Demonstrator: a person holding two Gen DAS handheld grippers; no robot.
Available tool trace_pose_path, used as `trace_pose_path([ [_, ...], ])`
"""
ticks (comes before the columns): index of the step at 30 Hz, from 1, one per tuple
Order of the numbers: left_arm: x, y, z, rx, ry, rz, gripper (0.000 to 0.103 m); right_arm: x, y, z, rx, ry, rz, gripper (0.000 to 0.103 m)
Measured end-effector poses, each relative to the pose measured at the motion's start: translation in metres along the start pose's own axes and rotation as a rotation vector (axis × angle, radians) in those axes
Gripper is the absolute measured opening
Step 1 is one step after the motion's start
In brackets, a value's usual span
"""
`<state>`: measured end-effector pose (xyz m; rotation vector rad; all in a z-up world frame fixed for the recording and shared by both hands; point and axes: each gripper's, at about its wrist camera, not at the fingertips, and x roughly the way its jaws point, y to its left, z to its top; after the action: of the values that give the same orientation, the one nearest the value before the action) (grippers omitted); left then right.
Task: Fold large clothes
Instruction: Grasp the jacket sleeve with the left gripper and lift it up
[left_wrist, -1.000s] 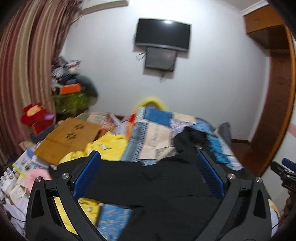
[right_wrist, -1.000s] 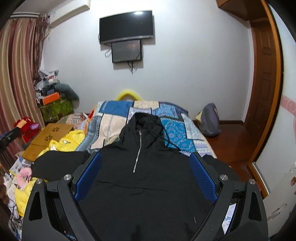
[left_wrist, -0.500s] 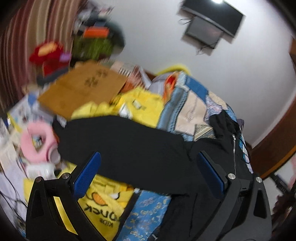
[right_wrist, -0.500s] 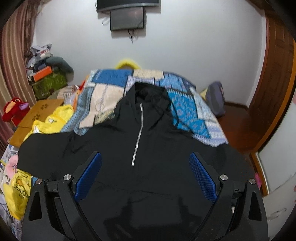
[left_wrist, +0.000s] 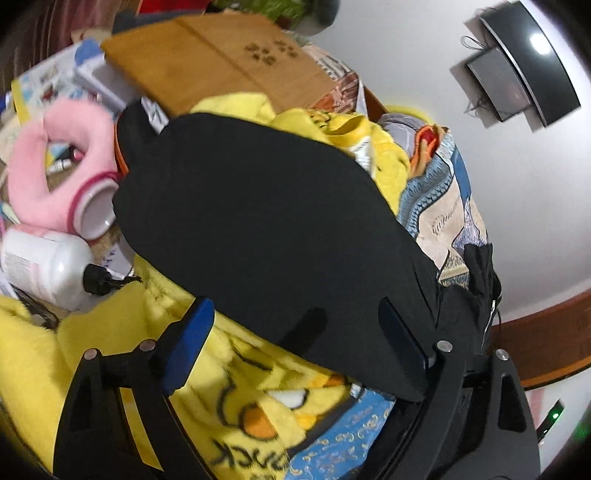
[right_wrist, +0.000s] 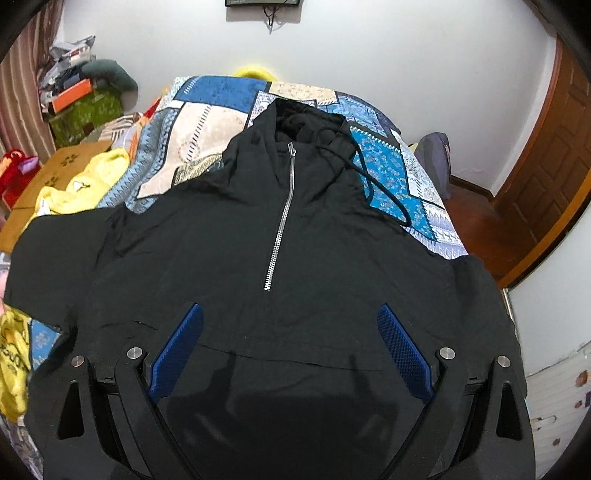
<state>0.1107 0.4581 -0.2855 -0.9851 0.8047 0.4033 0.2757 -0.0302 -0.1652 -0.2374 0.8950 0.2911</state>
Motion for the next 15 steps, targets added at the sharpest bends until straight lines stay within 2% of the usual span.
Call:
trace_pose_path([
  [3, 0.008, 0.013, 0.003, -0.048, 0.008, -0.006, 0.090, 0.006, 0.002, 0.000, 0.002, 0.017, -0.006, 0.094],
  [8, 0.019, 0.029, 0.010, -0.119, 0.015, -0.064, 0.090, 0.009, 0.006, 0.000, -0.011, 0.036, -0.014, 0.094],
  [15, 0.025, 0.042, 0.019, -0.223, 0.023, -0.115, 0.089, 0.000, 0.014, 0.002, -0.041, 0.007, -0.023, 0.094],
])
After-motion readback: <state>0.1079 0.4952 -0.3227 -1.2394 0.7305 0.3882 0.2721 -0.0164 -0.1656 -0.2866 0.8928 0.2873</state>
